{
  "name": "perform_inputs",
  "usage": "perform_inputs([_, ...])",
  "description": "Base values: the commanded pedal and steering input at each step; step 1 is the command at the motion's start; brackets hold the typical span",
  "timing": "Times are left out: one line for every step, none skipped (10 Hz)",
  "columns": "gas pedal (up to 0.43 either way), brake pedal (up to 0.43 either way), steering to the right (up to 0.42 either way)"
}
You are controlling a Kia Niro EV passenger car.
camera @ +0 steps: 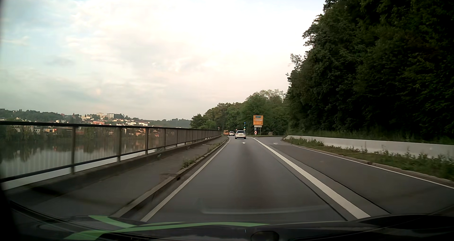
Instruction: Follow the waypoints while adhering to traffic rules and regulations
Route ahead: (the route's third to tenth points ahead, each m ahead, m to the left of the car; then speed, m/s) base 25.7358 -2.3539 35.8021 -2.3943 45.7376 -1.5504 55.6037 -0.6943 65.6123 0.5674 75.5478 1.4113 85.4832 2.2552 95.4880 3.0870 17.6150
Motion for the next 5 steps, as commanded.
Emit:
perform_inputs([0.067, 0.0, -0.001])
perform_inputs([0.067, 0.0, -0.001])
perform_inputs([0.067, 0.0, -0.001])
perform_inputs([0.079, 0.0, -0.002])
perform_inputs([0.079, 0.0, -0.001])
